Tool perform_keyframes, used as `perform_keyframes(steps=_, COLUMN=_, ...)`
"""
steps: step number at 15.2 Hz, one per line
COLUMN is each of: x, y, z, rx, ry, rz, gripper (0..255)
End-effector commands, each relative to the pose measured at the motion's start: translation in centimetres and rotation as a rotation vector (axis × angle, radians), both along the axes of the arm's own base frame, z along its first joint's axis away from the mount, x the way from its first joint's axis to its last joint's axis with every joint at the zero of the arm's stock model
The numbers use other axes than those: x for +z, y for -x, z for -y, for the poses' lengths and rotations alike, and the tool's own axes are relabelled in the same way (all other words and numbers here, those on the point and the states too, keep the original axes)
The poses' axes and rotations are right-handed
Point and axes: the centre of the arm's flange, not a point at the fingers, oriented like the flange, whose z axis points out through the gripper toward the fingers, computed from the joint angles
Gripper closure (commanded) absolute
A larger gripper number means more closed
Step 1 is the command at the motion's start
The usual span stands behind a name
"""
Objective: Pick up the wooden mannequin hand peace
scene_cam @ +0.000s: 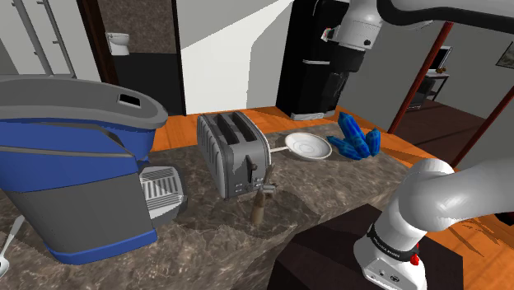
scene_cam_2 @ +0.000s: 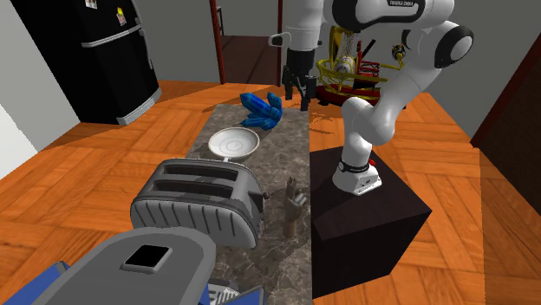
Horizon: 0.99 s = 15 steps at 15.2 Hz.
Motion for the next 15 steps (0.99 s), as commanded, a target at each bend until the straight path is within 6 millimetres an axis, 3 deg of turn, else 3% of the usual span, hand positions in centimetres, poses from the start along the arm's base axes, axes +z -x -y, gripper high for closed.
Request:
perform_keyframes(steps=1, x=0.0, y=0.0, z=0.0, rx=0.000, ry=0.000, rz=0.000, gripper=0)
perform_keyframes(steps=15, x=-13.9, y=-1.7, z=-14.1, rx=0.083, ry=0.145, rz=-0.001, gripper=0)
